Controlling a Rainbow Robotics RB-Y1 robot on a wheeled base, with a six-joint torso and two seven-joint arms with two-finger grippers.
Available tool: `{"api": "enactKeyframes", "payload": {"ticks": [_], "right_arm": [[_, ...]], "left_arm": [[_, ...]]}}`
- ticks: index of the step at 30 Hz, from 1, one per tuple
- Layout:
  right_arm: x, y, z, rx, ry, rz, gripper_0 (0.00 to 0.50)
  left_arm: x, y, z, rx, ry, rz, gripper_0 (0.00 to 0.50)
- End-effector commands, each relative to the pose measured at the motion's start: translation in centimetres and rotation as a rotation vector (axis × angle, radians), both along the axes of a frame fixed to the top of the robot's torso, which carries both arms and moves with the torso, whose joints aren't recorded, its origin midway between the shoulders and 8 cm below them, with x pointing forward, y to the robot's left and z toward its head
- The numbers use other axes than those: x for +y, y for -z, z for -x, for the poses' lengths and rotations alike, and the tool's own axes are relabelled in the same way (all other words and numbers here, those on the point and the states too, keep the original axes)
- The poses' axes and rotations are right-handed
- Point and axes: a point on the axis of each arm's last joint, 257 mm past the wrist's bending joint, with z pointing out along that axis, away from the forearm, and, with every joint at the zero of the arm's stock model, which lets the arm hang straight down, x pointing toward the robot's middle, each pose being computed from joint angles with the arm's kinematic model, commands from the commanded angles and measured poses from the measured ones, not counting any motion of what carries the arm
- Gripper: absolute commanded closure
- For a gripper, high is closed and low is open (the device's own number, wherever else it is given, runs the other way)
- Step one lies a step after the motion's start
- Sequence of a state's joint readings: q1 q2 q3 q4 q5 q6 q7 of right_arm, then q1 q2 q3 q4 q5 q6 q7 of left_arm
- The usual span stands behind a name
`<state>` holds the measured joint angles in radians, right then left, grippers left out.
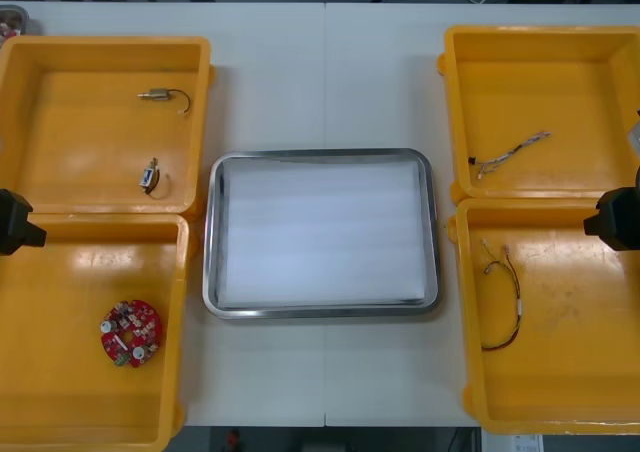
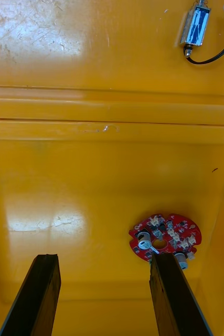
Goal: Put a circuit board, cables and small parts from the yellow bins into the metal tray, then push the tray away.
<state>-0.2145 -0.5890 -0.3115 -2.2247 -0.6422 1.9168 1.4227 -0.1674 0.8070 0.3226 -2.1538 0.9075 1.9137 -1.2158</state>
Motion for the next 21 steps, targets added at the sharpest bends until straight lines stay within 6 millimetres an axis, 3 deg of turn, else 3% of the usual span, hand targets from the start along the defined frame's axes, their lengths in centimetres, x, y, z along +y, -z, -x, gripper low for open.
{"api": "enactKeyframes", "payload": {"ticks": [1, 21], "right_arm": [[-1.55, -1.46, 0.32, -0.033, 0.039, 0.029, 0.0], [-1.55, -1.46, 0.32, -0.033, 0.039, 0.029, 0.0]], "left_arm": [[1.56, -1.23, 0.55, -0.015, 0.068, -0.084, 0.0], [1.56, -1.23, 0.55, -0.015, 0.068, -0.084, 0.0]]}}
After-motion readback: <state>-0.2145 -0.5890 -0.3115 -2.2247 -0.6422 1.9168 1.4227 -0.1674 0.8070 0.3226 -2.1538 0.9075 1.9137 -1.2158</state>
